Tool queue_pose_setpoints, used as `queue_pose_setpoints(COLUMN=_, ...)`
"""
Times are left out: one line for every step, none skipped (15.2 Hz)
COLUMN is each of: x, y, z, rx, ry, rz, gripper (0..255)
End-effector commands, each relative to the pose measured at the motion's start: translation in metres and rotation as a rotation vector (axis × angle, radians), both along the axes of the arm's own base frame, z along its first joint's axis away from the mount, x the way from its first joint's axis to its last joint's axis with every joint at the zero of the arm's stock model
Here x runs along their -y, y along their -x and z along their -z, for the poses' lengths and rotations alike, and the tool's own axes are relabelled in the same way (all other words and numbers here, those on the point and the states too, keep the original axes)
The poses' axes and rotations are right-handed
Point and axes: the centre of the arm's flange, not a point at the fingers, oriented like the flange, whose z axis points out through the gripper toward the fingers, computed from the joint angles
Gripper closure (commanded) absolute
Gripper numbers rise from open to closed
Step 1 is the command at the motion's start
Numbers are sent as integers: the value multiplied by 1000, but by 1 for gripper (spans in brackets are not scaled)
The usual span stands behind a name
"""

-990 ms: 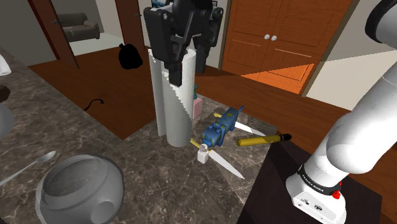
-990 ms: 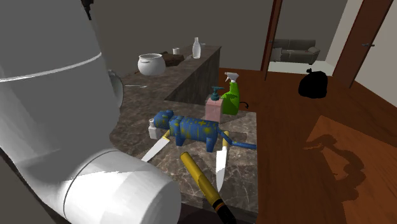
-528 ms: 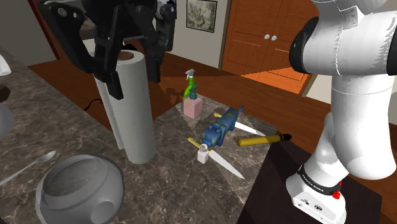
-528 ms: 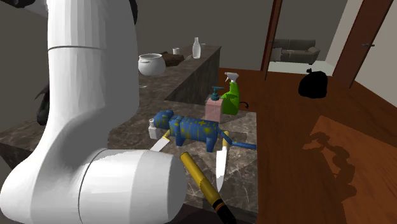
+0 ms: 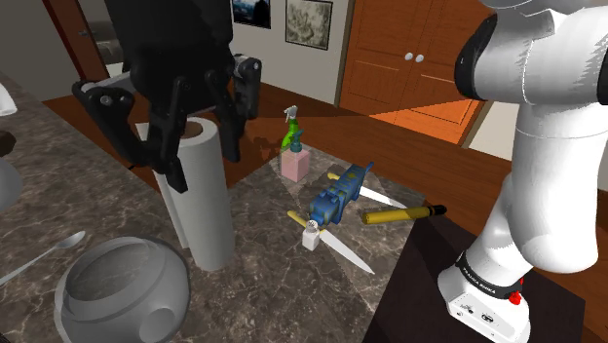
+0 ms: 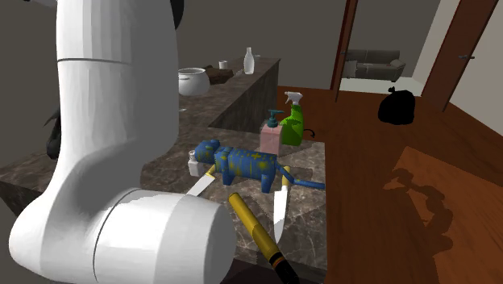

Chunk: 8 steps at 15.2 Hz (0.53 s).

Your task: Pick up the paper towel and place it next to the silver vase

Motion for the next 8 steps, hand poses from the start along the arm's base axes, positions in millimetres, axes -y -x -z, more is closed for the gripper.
queue_pose_setpoints(x=1, y=0, z=12, rx=-1, ry=0, rz=1, gripper=255)
queue_pose_setpoints(x=1, y=0, z=17, rx=-1, ry=0, rz=1, gripper=255)
queue_pose_setpoints(x=1, y=0, z=22, rx=-1, ry=0, rz=1, gripper=255)
queue_pose_setpoints(x=1, y=0, z=28, rx=-1, ry=0, rz=1, gripper=255)
queue_pose_setpoints(x=1, y=0, z=33, rx=-1, ry=0, rz=1, gripper=255)
queue_pose_setpoints(x=1, y=0, z=38, rx=-1, ry=0, rz=1, gripper=255)
queue_pose_setpoints(x=1, y=0, z=44, rx=-1, ry=0, rz=1, gripper=255)
queue_pose_setpoints(x=1, y=0, z=49, rx=-1, ry=0, rz=1, gripper=255)
